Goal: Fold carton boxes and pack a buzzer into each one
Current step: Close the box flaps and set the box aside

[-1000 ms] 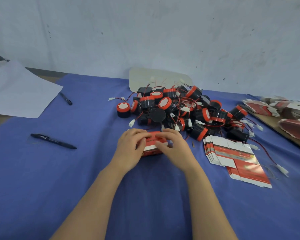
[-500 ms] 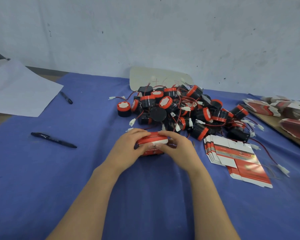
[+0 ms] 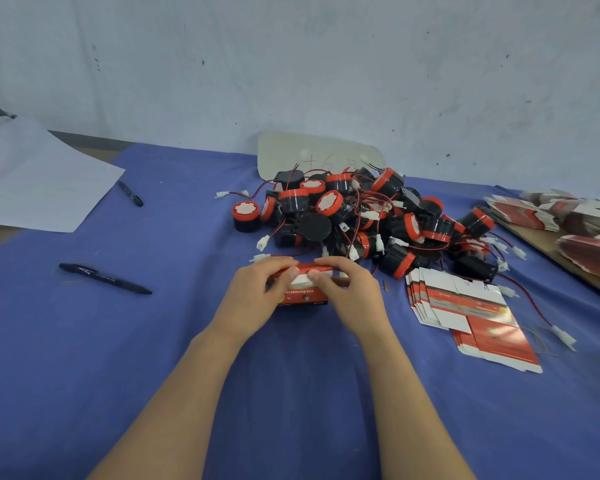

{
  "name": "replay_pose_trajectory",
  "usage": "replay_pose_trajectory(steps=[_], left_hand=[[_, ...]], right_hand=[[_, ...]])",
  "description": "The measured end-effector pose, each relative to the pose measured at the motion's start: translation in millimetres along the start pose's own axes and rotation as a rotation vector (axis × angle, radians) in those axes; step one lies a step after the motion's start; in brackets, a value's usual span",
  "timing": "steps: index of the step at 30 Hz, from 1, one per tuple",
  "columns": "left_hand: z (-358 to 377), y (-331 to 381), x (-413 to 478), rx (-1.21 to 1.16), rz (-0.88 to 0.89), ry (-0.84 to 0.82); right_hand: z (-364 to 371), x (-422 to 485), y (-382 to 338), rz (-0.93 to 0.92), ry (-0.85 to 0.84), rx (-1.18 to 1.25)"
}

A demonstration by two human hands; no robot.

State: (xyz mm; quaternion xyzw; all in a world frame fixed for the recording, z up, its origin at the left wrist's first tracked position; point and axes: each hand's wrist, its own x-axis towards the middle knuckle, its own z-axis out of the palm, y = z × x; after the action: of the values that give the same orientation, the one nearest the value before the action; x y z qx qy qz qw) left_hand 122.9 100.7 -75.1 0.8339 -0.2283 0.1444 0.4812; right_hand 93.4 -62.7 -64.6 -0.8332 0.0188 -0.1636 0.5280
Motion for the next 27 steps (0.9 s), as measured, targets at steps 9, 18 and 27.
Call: replay_pose_trajectory(steps=[9, 18, 27], left_hand=[[2.0, 2.2, -3.4, -0.110, -0.071, -0.032], [5.0, 1.8, -3.9, -0.084, -0.049, 0.009], [3.9, 4.6, -4.5, -0.143, -0.069, 0.015]], right_hand=[[5.2, -0.1, 4.2, 0.024, 0.034, -0.077], [4.5, 0.8, 8.1, 0.025, 0.021, -0.050], [5.5, -1.1, 4.6, 0.040, 0.075, 0.043]])
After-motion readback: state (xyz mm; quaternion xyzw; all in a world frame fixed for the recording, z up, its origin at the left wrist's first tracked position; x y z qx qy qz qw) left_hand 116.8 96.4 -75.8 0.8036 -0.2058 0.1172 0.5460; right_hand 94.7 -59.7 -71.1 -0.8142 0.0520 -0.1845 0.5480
